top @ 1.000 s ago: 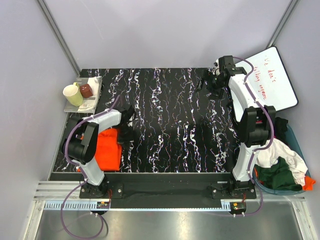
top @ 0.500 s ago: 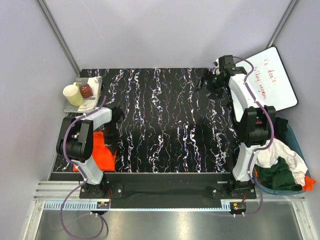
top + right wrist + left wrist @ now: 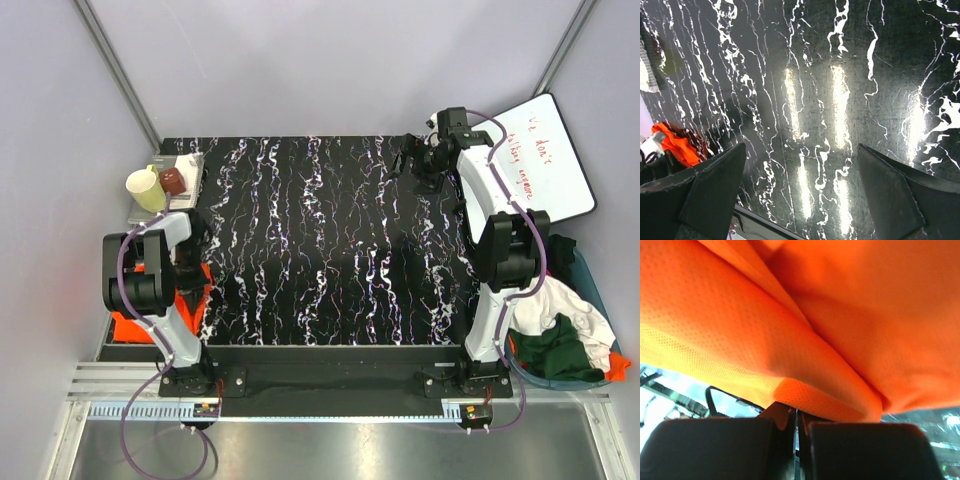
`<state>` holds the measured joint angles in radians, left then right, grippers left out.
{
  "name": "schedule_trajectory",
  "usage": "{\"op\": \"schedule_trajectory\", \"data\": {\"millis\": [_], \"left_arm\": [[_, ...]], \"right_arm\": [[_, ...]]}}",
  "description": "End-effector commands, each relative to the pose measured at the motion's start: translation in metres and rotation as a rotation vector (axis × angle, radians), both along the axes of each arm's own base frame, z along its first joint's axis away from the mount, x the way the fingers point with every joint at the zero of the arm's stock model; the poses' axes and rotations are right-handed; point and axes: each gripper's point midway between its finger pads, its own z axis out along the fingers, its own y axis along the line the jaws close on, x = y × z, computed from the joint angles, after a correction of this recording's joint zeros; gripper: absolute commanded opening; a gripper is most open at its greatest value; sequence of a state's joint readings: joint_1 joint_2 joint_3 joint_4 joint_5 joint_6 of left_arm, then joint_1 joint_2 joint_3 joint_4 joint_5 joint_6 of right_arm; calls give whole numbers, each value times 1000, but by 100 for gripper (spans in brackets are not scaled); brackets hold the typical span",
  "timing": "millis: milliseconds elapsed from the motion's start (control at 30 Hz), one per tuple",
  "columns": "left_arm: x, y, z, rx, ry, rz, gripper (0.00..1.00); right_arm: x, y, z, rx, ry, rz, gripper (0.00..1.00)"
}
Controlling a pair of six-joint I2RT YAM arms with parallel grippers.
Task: Fold and stack the t-shirts
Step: Neatly place the folded tshirt to the corner, then reset both grippers
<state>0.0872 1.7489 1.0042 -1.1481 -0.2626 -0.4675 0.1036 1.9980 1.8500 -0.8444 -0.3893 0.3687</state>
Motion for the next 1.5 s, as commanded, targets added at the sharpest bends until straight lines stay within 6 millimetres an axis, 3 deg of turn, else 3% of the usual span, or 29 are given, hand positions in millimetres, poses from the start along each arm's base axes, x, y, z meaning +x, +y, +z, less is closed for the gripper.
{"op": "schedule_trajectory", "data": {"millis": [0, 100, 233, 300, 333, 400, 433, 467, 500, 700, 767, 1000, 1233, 1467], "left_arm": [[5, 31, 3, 76, 11, 36, 0], [9, 46, 2, 89, -2, 75, 0], [26, 48, 9, 69, -64, 61, 0], [41, 48, 24, 75, -146, 36, 0], [47, 45, 34, 79, -191, 14, 5], [61, 41, 53, 79, -261, -16, 59], [68, 35, 64, 79, -308, -39, 79], [77, 32, 76, 84, -351, -52, 94], [84, 28, 83, 81, -382, -68, 99], [133, -23, 123, 18, -544, -237, 99], [152, -49, 130, -38, -592, -315, 99], [194, -123, 133, -223, -651, -461, 99], [226, -167, 128, -302, -659, -543, 99], [247, -193, 127, -373, -675, -587, 99]], "right_arm": [[9, 7, 19, 48, -38, 15, 100], [9, 10, 21, 58, -38, 22, 100], [7, 9, 20, 55, -38, 26, 100], [6, 9, 22, 54, -40, 27, 100], [5, 9, 23, 52, -43, 29, 100], [4, 8, 25, 45, -50, 29, 100], [3, 7, 23, 41, -49, 29, 100], [4, 5, 24, 36, -52, 28, 100], [3, 6, 25, 33, -54, 29, 100], [0, 0, 25, 5, -62, 18, 100], [-2, -2, 23, -11, -61, 14, 100], [-17, -13, 14, -68, -43, -2, 100], [-34, -30, -6, -145, 2, -35, 100], [-47, -36, -18, -184, 32, -47, 100]]}}
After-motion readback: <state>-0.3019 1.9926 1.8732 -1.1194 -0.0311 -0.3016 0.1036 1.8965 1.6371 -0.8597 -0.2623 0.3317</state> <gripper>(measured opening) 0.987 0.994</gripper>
